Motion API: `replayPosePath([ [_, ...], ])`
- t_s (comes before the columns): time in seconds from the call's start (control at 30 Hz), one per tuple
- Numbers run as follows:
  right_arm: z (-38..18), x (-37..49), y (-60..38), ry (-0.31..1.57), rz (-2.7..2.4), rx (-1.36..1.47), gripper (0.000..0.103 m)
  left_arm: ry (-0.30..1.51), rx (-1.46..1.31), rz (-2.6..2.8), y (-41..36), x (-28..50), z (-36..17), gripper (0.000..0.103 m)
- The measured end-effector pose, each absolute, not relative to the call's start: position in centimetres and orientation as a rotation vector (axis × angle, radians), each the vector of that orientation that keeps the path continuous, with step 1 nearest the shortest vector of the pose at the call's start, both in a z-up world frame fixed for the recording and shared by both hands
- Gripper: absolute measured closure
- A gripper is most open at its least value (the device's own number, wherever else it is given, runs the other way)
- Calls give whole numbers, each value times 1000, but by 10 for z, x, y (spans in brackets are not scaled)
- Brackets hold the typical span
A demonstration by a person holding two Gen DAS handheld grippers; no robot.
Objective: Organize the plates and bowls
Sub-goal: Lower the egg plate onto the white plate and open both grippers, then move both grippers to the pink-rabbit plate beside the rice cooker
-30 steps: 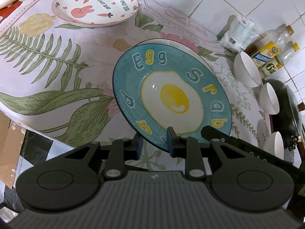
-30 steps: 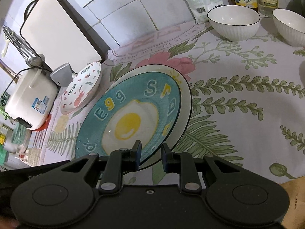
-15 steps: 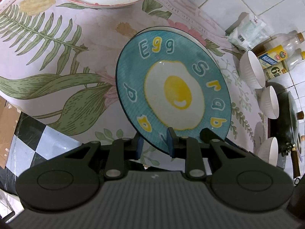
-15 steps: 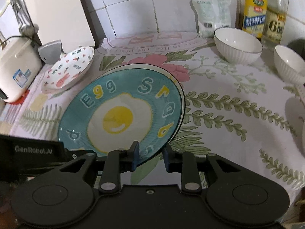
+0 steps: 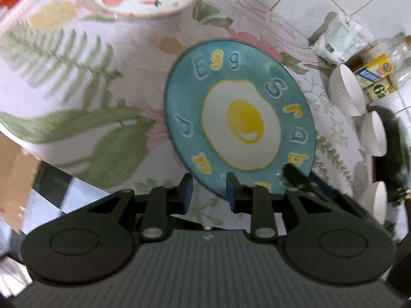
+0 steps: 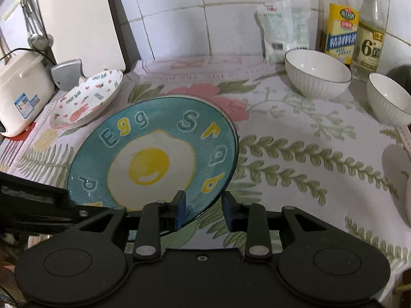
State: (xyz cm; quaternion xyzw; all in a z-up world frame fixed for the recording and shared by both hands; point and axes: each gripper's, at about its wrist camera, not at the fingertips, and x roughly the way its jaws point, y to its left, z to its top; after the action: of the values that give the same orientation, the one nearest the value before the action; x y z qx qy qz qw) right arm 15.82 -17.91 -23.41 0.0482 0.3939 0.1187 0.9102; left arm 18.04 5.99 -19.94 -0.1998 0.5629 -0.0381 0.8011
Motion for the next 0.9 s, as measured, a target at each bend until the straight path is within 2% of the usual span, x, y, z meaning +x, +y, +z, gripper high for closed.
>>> replayPosePath([
  [0.3,-184,143,-194,746,369,78,65,1151,-314,-133,73,165,-156,70],
  [0.43,-165,134,-194,769,401,61,64,1108,-252,-165,78,157,-134,62],
  [0.53,-152,128,-194,772,431,61,58,1076,-200,-187,83,150,-118,62],
  [0.7,-128,119,-193,762,524,107,39,1008,-140,-200,100,141,-94,56],
  [0.9,-98,117,-177,714,597,92,33,982,-99,-207,119,140,-79,55],
])
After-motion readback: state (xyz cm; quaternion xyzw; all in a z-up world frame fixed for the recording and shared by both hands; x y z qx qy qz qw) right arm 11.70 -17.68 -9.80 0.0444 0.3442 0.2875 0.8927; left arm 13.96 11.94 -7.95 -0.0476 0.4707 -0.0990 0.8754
